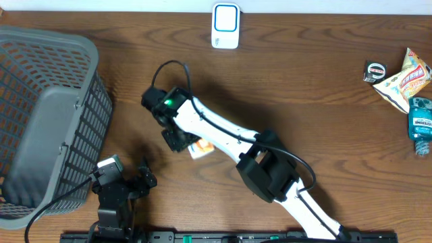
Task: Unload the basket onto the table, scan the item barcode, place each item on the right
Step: 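Reach the right gripper back to the small orange box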
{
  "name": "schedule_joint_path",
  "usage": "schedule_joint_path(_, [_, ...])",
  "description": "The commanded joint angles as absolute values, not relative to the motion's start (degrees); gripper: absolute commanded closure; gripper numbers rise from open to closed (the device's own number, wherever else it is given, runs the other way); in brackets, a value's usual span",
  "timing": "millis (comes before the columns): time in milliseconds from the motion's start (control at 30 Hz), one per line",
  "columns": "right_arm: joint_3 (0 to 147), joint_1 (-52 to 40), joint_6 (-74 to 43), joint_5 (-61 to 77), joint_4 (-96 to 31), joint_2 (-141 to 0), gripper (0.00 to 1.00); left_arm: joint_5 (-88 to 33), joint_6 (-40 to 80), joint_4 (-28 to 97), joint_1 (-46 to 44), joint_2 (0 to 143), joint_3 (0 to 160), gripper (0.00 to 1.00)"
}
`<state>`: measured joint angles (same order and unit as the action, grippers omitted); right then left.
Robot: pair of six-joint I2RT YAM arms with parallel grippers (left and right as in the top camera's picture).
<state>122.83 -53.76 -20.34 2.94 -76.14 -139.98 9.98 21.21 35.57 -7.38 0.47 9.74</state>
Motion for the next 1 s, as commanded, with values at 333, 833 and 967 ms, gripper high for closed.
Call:
schedule_joint_path(333, [127.2,-51.7,-11.4,-4.8,-95.0,-137.3,0.69,10.6,21.7,36.0,-7.3,0.2,9.1,0.02])
schedule_joint_path(833, [120.2,-51.5,-13.0,15.0,-72.8,-134.6,0.84,10.6,21.7,36.0,-7.3,0.2,9.1,0.02])
schedule_joint_path(967, [117.1,-52.4,-13.0,15.2,-70.0,-134.7,0.85,10.5,21.7,36.0,-7.3,0.2,9.1,0.02])
